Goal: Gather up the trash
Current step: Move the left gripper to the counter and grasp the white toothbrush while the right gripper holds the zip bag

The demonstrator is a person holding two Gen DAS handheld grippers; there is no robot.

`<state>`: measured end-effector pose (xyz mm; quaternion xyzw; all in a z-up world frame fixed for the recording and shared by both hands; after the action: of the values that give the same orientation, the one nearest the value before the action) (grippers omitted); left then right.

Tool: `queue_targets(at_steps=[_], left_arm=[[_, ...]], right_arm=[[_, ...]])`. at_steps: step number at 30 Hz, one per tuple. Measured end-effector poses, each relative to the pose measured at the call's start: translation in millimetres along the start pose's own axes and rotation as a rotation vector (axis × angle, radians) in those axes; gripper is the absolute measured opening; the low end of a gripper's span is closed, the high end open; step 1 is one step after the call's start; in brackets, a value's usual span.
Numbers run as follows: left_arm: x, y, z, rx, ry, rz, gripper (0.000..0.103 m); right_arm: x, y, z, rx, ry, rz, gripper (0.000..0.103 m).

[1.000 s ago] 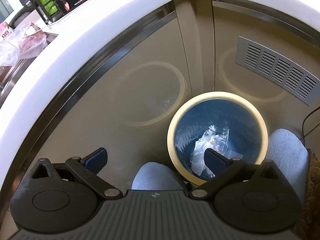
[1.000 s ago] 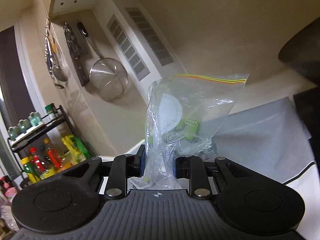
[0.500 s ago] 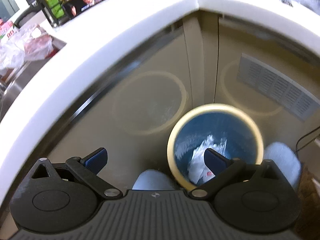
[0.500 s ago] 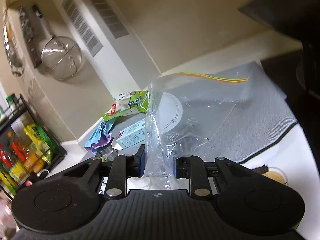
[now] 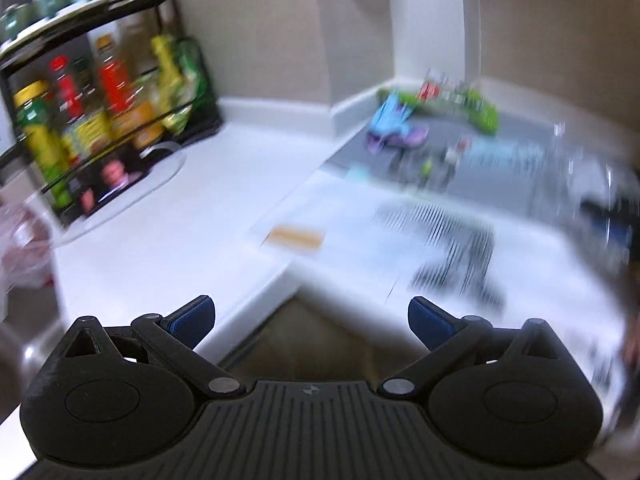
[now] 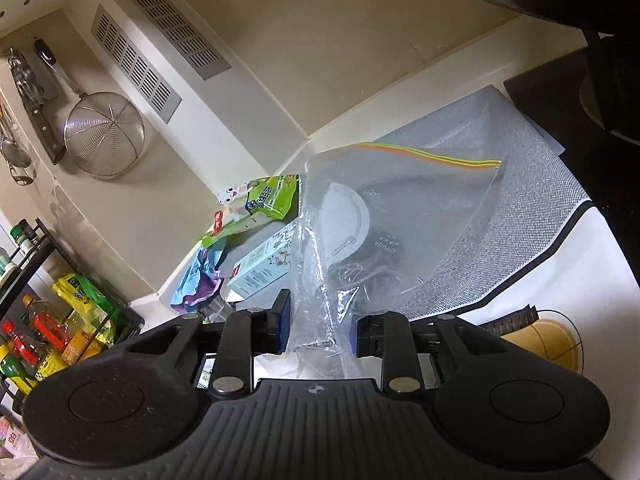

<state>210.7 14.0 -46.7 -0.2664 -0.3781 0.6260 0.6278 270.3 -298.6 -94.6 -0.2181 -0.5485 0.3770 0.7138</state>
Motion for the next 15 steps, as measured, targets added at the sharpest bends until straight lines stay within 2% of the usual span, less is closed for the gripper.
queue_targets(at_steps=[3,6,11,15], left_arm=[[-27,-29,-39,0.036,0.031,0.045,0.103],[-49,-48,-78,0.080,0.021,0.076,0.103],[-73,-60,-131,0.149,-0.003,0.089,0.103],[-80,-54,-174,0.272,-0.027,0.129,0.103]], right_arm=[[0,0,-1,0.000,-0.001,-0.008,0.031],[0,0,-1,0.000,-0.004,-0.011,0.031],[1,2,-2,0.006,-0.011,-0.010,0.031],[1,2,-2,0.008,-0.015,-0.012,0.031]])
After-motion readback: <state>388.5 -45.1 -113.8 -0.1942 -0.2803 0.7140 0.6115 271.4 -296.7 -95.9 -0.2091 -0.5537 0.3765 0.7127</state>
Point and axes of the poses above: each gripper's, at about its wrist camera, not at the fingertips, and z roughly against the way its jaws point, x to its left, y to its underside, the point moved 9 cm from there along -z, roughly the way its jaws point, and after that the axes turned 7 degrees about -x, right-handed, at the moved point
